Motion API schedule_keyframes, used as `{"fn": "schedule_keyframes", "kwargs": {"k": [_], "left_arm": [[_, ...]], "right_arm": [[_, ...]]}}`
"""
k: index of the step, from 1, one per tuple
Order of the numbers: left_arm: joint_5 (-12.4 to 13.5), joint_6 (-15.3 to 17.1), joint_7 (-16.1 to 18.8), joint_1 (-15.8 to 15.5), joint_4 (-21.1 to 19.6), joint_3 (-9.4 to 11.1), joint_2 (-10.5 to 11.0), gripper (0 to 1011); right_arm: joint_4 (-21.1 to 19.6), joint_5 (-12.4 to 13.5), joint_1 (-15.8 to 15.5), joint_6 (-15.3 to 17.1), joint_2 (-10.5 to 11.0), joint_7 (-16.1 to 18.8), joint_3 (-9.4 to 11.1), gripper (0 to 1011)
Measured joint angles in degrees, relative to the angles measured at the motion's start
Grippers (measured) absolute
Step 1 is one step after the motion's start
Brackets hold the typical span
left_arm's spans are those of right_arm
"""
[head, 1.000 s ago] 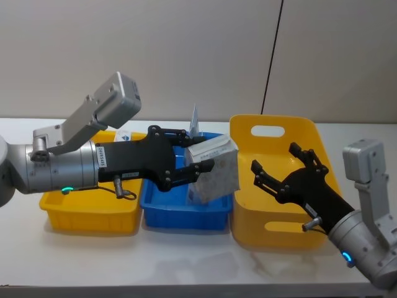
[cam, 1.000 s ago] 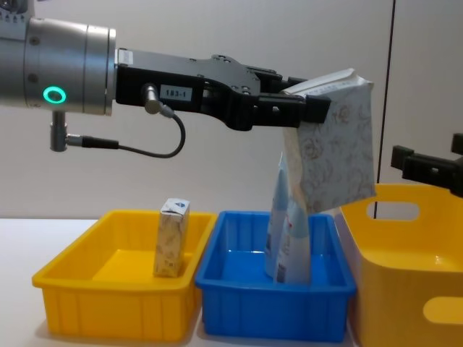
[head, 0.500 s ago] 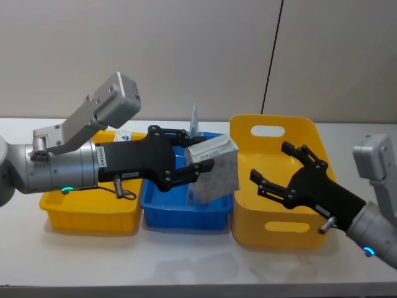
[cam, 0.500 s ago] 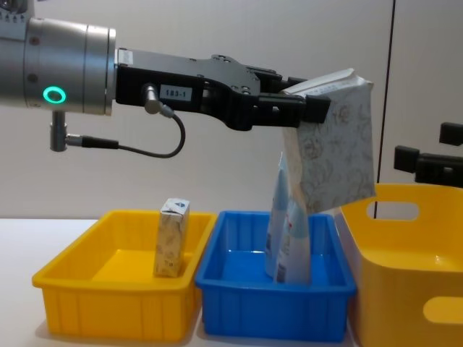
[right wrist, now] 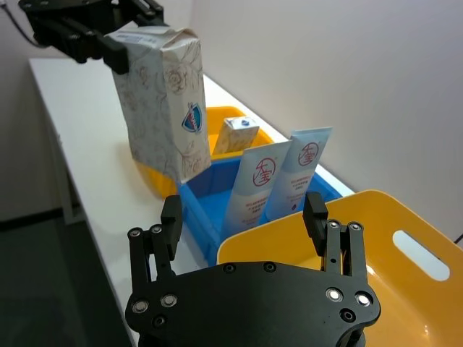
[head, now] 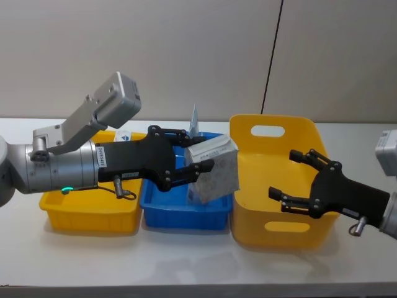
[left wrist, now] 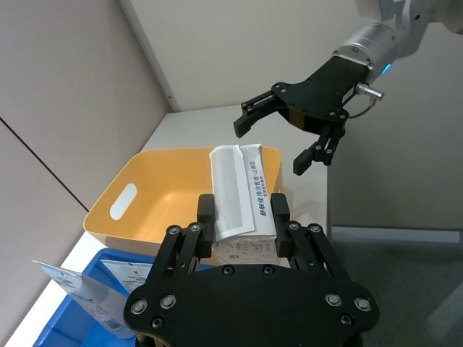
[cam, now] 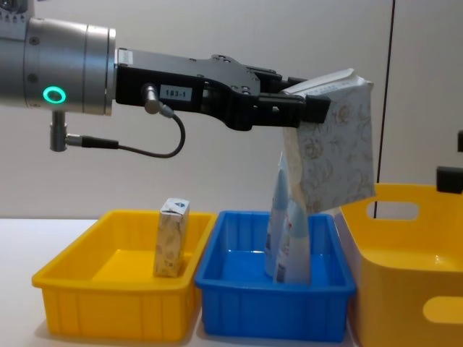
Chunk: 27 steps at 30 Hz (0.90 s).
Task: Bimanual collaborative sorting of washing and personal care products
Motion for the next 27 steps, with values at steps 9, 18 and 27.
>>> {"fn": "schedule_keyframes", "kwargs": {"k": [9,18,27], "left_arm": [[0.0,0.0,0.0,0.0,0.0,0.0,0.0,429],[0.0,0.0,0.0,0.0,0.0,0.0,0.0,429],[0.0,0.0,0.0,0.0,0.0,0.0,0.0,429]], "right_arm": [[2.8,1.0,3.2,-0.1,1.1,4.1,-1.3,1002],[4.4,1.6,5.8,0.1,0.1,5.7,-3.3,1002],[6.3,2.0,9.0,1.5,-0.7,8.5,-6.0,1002]]}}
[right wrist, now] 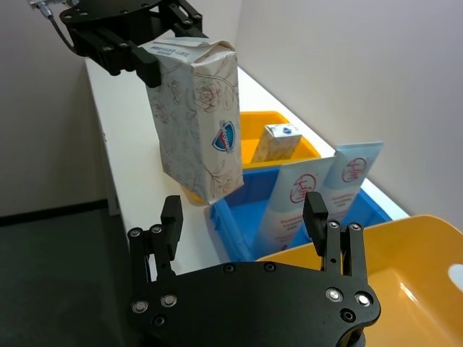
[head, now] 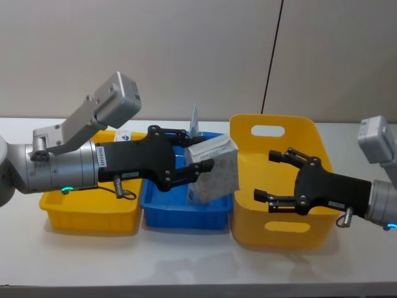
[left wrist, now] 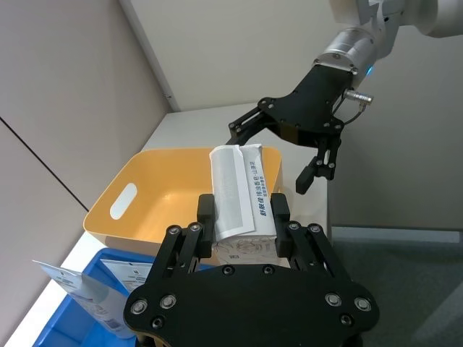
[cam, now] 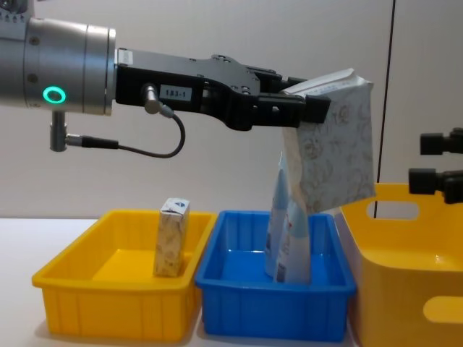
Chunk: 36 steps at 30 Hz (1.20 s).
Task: Bimanual collaborative sorting of washing and personal care products
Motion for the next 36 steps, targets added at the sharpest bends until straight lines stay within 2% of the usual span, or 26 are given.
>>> {"fn": "schedule_keyframes", "kwargs": {"k": [10,22,36], "left_arm": [[0.0,0.0,0.0,0.0,0.0,0.0,0.0,429],[0.0,0.0,0.0,0.0,0.0,0.0,0.0,429],[0.0,0.0,0.0,0.0,0.0,0.0,0.0,429]], "right_arm": [[3.2,-0.7,4.7,1.1,-1.4,2.9,-3.4,1002],[7.2,-2.4,9.6,0.5,-3.8,5.0,-6.9,1002],[10.5,-3.8,13.6,-0.2,-6.2,6.6,-10.2,1002]]}}
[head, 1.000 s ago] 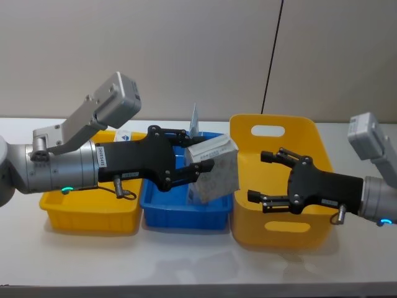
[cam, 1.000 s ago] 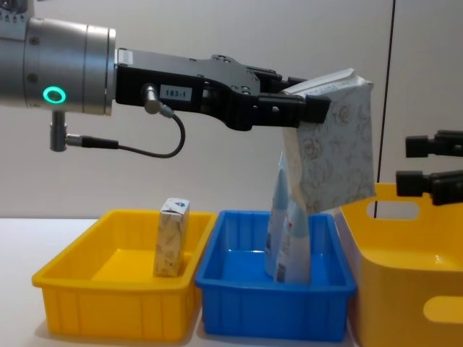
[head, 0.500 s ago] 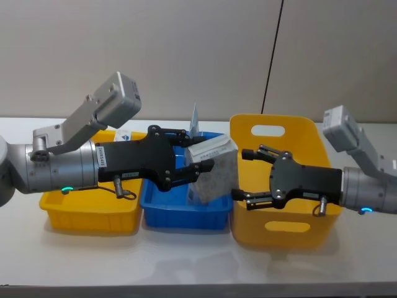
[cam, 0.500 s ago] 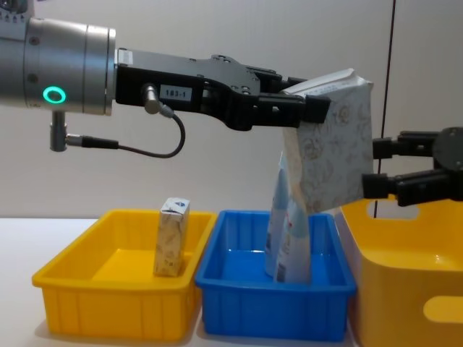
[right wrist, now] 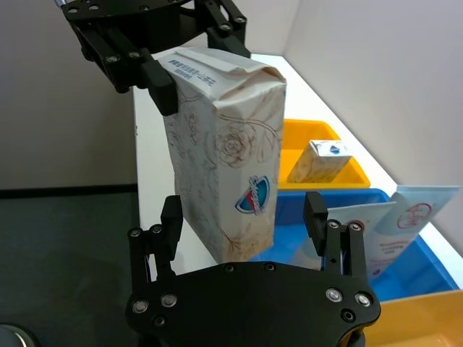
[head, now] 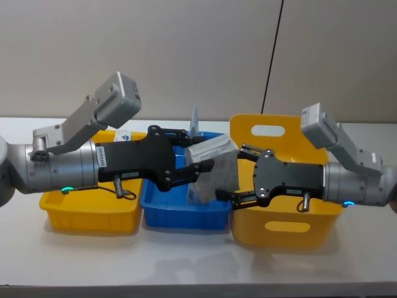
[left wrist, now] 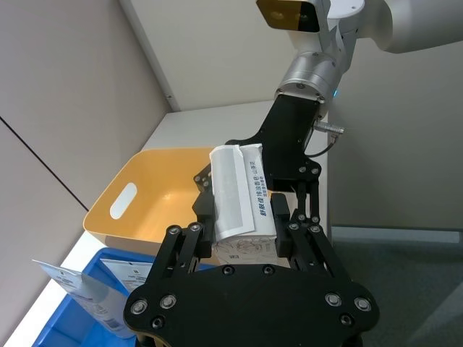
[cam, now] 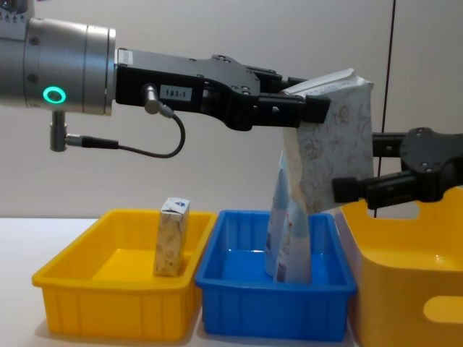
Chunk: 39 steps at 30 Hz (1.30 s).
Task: Bimanual collaborative sorting of washing and personal care products
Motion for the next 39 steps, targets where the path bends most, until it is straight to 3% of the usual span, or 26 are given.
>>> {"fn": "schedule_keyframes", "kwargs": {"k": [15,21,25,35,39], "left_arm": [[0.0,0.0,0.0,0.0,0.0,0.0,0.0,429],[0.0,0.0,0.0,0.0,0.0,0.0,0.0,429],[0.0,0.0,0.0,0.0,0.0,0.0,0.0,429],[0.0,0.0,0.0,0.0,0.0,0.0,0.0,429],[0.0,0.0,0.0,0.0,0.0,0.0,0.0,429]], "right_arm": [[0.8,-0.2,2.0,1.1,-0.6,1.5,-2.1,984],[0.9,-0.2,2.4,1.4,-0.7,1.7,-2.6,859],[1.0,-0.1,2.6,1.6,-0.7,1.9,-2.8,707],[1.1,-0.1,2.8,1.8,-0.7,2.1,-3.0,445],[1.1,-0.1,2.9,1.9,-0.7,2.1,-3.1,390]]}}
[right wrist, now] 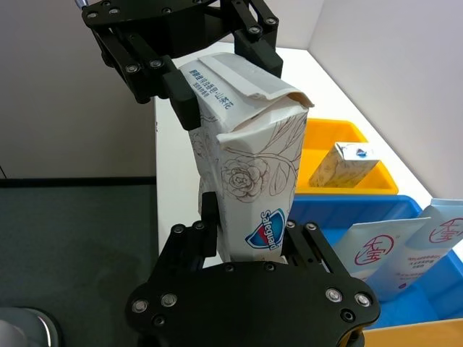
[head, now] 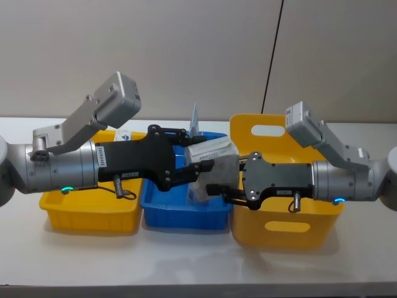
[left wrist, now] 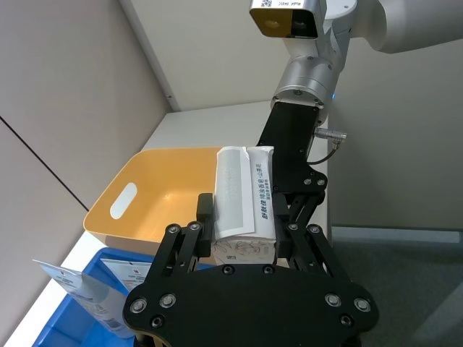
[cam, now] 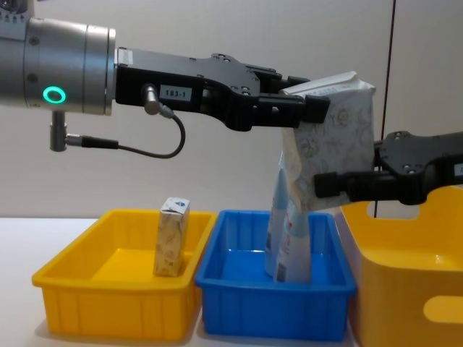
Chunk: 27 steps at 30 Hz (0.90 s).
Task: Bimanual collaborative sorting of washing and personal care products
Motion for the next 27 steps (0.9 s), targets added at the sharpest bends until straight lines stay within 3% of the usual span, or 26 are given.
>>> {"fn": "schedule_keyframes", "kwargs": {"k": [17,27], "left_arm": [[0.0,0.0,0.0,0.0,0.0,0.0,0.0,429],[0.0,0.0,0.0,0.0,0.0,0.0,0.0,707]], "right_arm": [[0.0,0.1,0.1,0.0,0.0,0.0,-0.1,371],[-0.2,0.7,0.1,0.0,-0.1,-0.4,-0.2,370]]}}
